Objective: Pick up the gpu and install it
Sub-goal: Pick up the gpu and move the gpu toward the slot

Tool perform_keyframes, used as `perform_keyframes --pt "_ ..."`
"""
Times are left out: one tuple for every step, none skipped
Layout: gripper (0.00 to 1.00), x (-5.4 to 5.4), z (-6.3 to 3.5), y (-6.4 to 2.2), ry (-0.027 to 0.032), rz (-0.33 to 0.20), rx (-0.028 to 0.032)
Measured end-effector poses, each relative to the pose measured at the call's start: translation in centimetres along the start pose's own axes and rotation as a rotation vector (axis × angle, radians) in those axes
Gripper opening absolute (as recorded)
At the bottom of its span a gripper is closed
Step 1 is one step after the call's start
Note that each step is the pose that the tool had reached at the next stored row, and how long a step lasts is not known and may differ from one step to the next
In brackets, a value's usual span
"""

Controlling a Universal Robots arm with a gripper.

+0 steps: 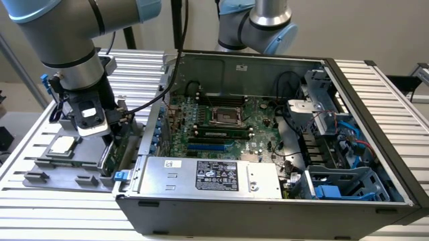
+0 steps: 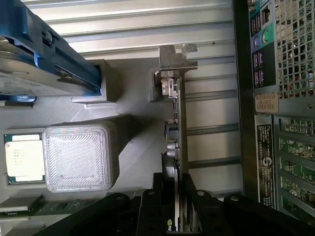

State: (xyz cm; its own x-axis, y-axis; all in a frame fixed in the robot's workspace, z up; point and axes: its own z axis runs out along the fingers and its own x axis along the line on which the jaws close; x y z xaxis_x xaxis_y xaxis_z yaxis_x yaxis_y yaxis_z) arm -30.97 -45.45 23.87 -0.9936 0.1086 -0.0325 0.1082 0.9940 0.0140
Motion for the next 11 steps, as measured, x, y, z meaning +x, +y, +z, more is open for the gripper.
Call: perform_keyframes --pt "0.27 0.0 0.0 0.0 0.0 0.0 0.0" --pt "0.27 0.0 0.0 0.0 0.0 0.0 0.0" --pt "0.27 0.0 0.0 0.0 0.0 0.0 0.0" --pt "0.27 0.0 0.0 0.0 0.0 0.0 0.0" --pt "0.27 0.0 0.0 0.0 0.0001 0.0 -0.0001" --pt "0.27 0.0 -0.04 0.01 -0.0002 0.0 -0.0006" --pt "0.27 0.0 -0.14 0.01 -0.0004 0.0 -0.0008" --pt "0.27 0.0 -0.36 0.01 0.0002 0.0 -0.0003" --pt "0.27 0.0 -0.66 0.01 0.0006 0.0 0.0" --pt "0.27 0.0 -1.03 0.02 0.0008 0.0 -0.0001" --pt "0.27 -0.1 -1.47 0.02 0.0012 0.0 -0.0001"
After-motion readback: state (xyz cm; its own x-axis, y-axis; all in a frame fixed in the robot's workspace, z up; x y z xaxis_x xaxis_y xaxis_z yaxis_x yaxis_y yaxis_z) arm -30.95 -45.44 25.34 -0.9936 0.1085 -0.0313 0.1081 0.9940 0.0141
